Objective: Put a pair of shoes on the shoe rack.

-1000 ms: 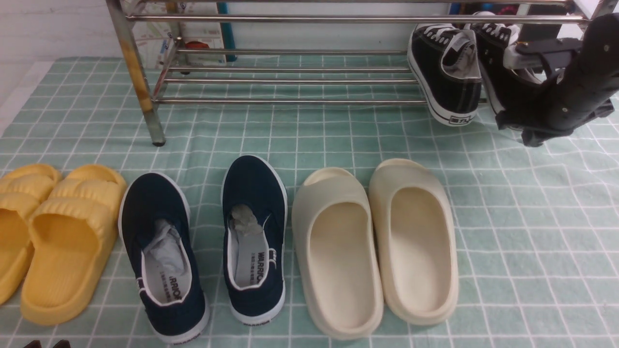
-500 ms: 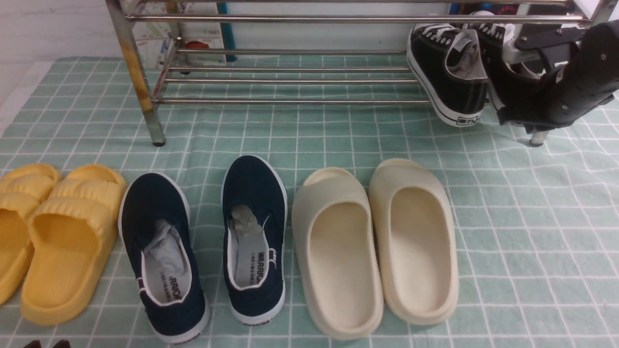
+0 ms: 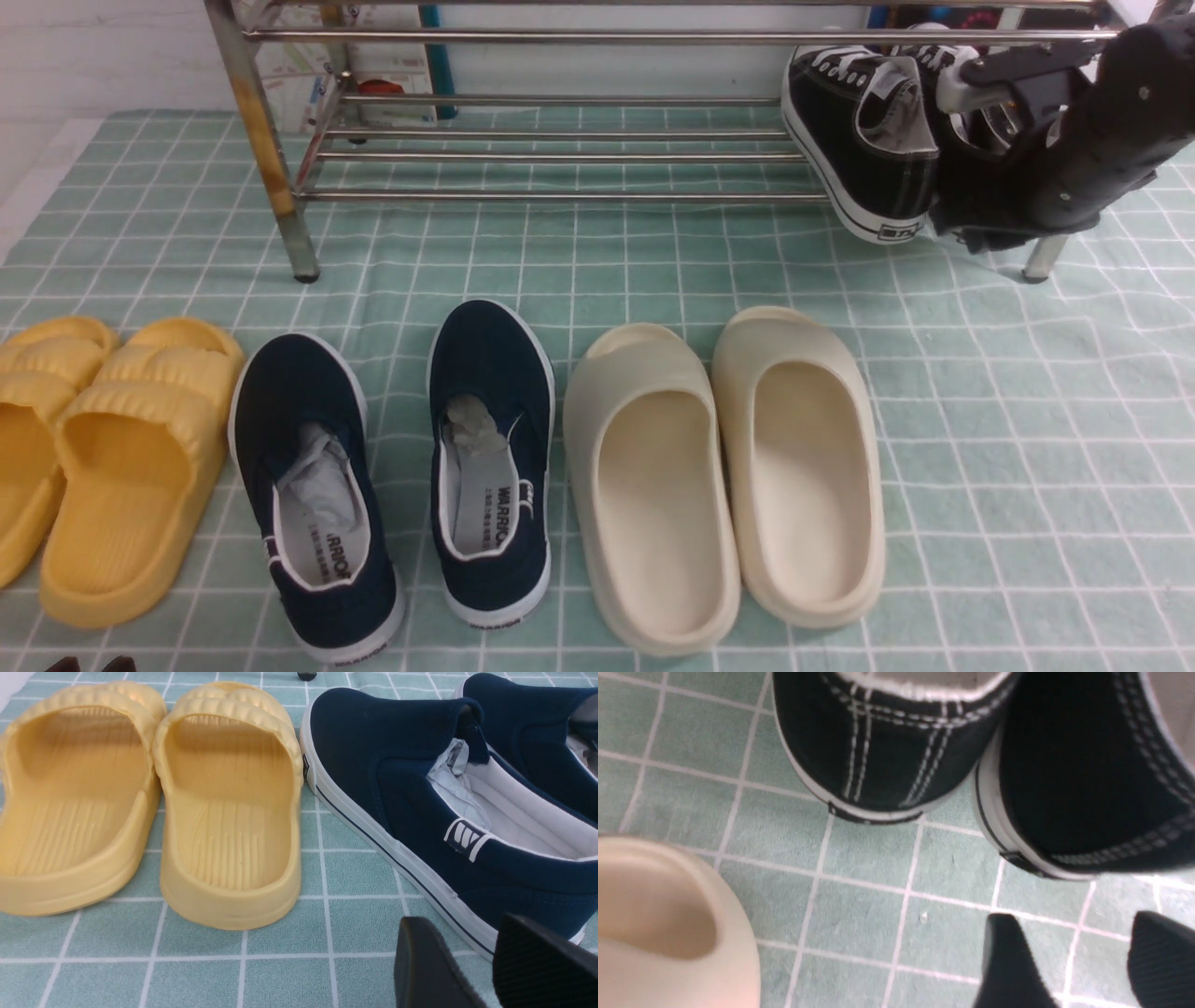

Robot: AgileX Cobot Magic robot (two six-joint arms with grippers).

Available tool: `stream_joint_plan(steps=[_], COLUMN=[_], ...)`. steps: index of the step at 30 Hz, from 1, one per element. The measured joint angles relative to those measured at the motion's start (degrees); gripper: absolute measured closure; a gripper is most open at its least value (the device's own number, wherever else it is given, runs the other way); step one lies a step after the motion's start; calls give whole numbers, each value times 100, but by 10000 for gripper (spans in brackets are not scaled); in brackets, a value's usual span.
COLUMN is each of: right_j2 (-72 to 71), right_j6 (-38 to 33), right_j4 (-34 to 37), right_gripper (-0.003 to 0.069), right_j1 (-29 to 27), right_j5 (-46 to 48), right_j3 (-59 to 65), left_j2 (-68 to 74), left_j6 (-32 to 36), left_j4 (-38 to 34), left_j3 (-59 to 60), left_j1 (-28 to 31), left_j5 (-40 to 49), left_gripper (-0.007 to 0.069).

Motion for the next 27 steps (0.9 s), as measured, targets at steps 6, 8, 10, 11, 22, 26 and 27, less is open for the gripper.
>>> stream_joint_plan(steps=[6,8,10,11,22,26,27], right_j2=[-1078,-1389,-2082,-2380,-5513,-6710,-7039], right_j6=[12,12,12,12,-173,-344,-377], right_j4=[-4,-4,17,37,476,476,476], right_gripper=[249,314,466,535,662,662,661], right_j1=[0,0,0,0,0,0,0], right_j5=[438,453,479,495,-1145,-1846,-2095], right_j3=[0,0,0,0,2442,4173,4668], left_j2=[0,0,0,0,0,0,0], left_j6=[0,0,0,0,0,0,0], left_j4=[0,0,0,0,0,0,0], left_j3=[0,0,0,0,0,0,0], left_j1=[0,0,0,0,0,0,0], left_j5=[0,0,0,0,0,0,0], left_gripper=[386,386,386,386,386,386,386])
